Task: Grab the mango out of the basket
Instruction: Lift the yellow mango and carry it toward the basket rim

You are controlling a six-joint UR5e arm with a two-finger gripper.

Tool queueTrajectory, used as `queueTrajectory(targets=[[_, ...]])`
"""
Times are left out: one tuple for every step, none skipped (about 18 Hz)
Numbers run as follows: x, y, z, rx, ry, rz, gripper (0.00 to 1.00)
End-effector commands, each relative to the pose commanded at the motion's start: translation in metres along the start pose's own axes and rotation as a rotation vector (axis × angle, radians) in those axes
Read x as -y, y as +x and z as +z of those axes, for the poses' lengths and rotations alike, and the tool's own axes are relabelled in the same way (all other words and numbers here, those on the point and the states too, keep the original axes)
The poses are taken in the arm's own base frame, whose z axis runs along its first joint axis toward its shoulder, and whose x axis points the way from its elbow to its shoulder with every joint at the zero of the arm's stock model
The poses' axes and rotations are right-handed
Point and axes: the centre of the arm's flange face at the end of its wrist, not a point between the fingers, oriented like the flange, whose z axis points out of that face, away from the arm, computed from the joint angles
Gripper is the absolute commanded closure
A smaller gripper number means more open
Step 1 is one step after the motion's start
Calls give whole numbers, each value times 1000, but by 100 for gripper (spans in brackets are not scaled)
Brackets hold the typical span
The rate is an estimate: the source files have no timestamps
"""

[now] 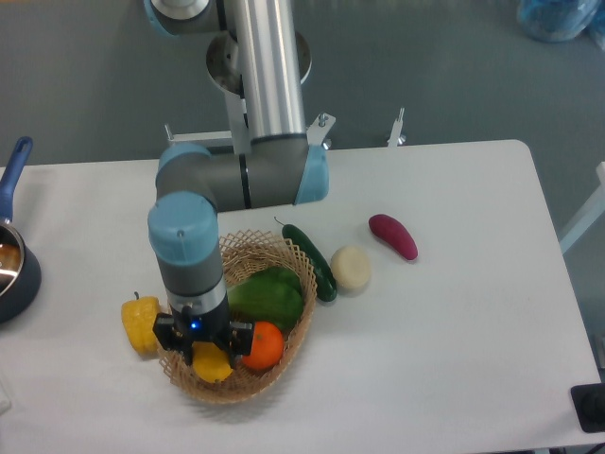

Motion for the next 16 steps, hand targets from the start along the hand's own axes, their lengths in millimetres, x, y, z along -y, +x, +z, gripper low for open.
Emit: queueTrajectory(targets=[[4, -1, -3, 3, 9, 28, 87], [8, -3, -7, 8, 20, 68, 87], [15, -6, -16, 15, 40, 122, 87], [19, -8, -24, 20, 56, 143, 87], [23, -13, -30, 27, 69, 153, 87], [25, -21, -38, 35, 81, 159, 87], [26, -23, -50, 42, 98, 173, 87], [27, -23, -60, 47, 111, 189, 87], [27, -22, -62, 49, 115, 200, 87], [33, -24, -68, 57, 130, 205, 88], [41, -25, -80, 67, 154, 211, 88], [47, -25, -88, 69, 174, 213, 88], [51, -25, -94, 59, 192, 214, 88], [54, -24, -99, 50, 205, 215, 88], [54, -25, -101, 51, 208, 216, 90], [54, -26, -104, 54, 213, 215, 90]])
